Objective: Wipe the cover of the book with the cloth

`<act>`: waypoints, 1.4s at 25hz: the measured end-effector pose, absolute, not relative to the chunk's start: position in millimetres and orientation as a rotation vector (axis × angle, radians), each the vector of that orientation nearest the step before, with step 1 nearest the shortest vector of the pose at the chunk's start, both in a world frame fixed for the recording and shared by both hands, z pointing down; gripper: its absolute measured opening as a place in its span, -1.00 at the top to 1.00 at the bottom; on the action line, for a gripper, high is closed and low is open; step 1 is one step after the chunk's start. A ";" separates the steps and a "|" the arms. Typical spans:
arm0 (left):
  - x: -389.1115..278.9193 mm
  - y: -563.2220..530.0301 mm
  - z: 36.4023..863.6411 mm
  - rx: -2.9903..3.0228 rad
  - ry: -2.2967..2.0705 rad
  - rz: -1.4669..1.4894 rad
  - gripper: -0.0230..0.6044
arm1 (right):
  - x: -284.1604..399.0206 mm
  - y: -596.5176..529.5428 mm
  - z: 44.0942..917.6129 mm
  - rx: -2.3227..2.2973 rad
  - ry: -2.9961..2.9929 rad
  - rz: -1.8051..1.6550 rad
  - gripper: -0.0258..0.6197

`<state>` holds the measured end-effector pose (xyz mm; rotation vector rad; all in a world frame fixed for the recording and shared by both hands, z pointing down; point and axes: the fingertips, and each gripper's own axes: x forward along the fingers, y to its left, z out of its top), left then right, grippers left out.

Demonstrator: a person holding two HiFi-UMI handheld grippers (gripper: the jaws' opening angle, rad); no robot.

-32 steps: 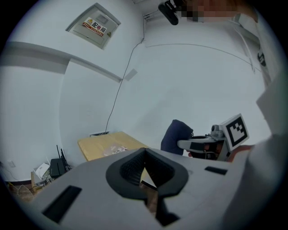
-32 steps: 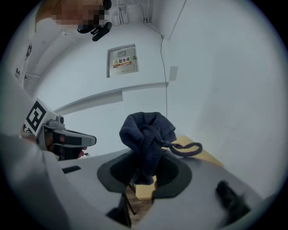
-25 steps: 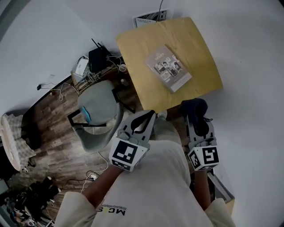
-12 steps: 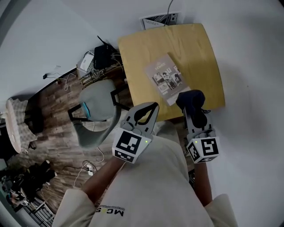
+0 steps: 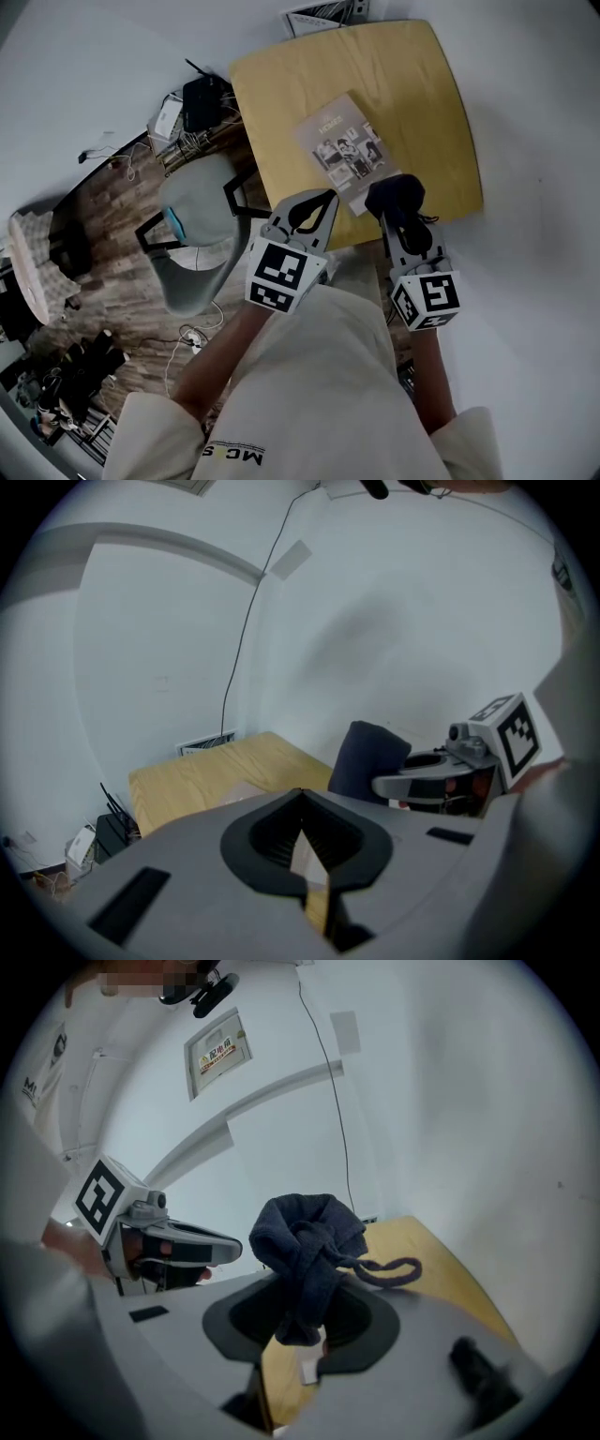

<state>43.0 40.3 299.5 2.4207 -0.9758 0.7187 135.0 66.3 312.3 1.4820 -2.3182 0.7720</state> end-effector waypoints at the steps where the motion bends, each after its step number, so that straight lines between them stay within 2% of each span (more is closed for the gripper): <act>1: 43.2 34.3 305.6 2.410 -0.979 0.721 0.89 | 135.0 62.8 314.9 1.473 -2.312 0.775 0.60; 15: 17.8 -22.9 421.3 2.235 -0.981 0.778 0.90 | 104.4 1.4 387.8 1.360 -2.244 0.869 0.60; 22: 29.2 -48.0 470.2 2.238 -0.955 0.791 0.90 | 103.6 -31.5 419.0 1.403 -2.206 0.955 0.59; 31: 46.3 -50.6 497.9 2.297 -0.948 0.836 0.89 | 98.0 -77.8 433.4 1.376 -2.245 0.980 0.60; 35: 45.5 -53.2 498.0 2.268 -0.924 0.762 0.89 | 81.9 -105.4 433.4 1.322 -2.302 1.001 0.60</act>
